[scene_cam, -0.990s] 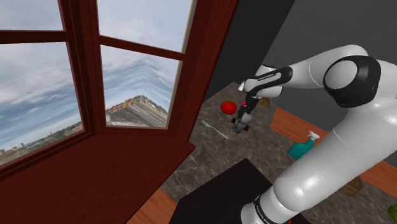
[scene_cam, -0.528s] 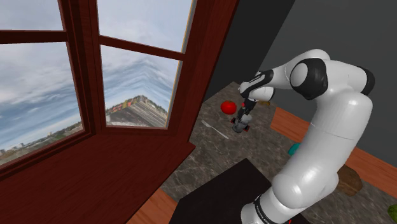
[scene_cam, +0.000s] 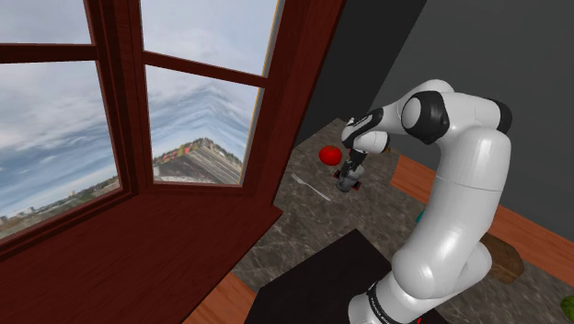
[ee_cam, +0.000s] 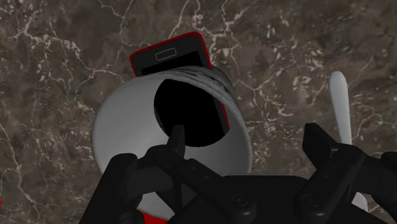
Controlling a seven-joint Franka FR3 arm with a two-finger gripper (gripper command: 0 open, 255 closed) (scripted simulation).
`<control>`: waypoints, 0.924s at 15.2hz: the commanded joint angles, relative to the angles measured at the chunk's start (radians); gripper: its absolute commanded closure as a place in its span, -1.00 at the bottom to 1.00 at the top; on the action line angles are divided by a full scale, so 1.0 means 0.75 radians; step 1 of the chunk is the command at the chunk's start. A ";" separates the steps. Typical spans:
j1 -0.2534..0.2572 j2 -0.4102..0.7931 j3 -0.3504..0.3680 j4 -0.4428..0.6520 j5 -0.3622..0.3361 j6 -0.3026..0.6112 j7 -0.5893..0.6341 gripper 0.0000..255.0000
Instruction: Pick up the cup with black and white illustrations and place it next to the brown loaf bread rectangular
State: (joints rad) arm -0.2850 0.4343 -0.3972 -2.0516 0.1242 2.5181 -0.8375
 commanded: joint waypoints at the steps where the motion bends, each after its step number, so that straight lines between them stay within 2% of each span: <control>1: -0.009 0.021 0.007 0.000 0.011 0.022 -0.009 -1.00; 9: -0.009 0.021 0.007 -0.001 0.011 0.021 -0.009 -1.00; 10: -0.009 0.021 0.007 -0.001 0.011 0.021 -0.009 1.00; 14: -0.009 0.021 0.007 -0.001 0.011 0.021 -0.009 1.00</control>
State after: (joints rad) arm -0.2916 0.4498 -0.3914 -2.0518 0.1327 2.5340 -0.8445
